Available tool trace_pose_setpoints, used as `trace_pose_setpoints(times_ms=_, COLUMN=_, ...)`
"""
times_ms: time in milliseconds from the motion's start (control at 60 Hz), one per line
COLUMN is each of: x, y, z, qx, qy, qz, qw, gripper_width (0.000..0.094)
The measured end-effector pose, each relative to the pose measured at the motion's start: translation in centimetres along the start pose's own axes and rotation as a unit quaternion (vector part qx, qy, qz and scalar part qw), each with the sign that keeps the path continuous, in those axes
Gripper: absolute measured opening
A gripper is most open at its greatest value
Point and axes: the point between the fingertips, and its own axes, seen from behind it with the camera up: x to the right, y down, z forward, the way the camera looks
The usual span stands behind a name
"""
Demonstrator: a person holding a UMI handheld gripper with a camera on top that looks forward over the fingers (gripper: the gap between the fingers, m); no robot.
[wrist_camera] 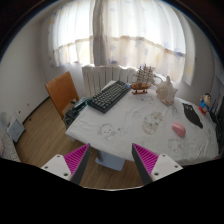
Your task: Arrange mouse
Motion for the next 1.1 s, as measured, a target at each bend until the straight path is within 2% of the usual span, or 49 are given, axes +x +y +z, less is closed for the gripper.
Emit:
trace_pose_setpoints(times_ms=133, x=3.2, y=-0.3, z=0.4, qx=0.013, qy=0.018, qz=0.018, qw=1.000, gripper_width=0.0852)
trace_pose_setpoints(times_ms=483, x=21.2, y=2.9, z=0.6, qx=0.026, qy=0.136, qz=0.069, qw=0.988, gripper_width=0.0854)
trace_pose_setpoints(times_ms=617, x=26.7, y=4.2, z=1.1, qx=0.032, qy=0.164, qz=0.083, qw=0.982, gripper_width=0.0853)
trace_pose_setpoints(times_ms=867, x=33.2, y=4.7, z=4.6, qx=0.056, qy=0.164, qz=0.106, qw=0.979, gripper_width=0.0851)
trace_pose_setpoints(times_ms=1100, x=38.0, y=4.7, z=11.1, qx=0.056, qy=0.162, qz=0.110, qw=0.979, gripper_width=0.0853)
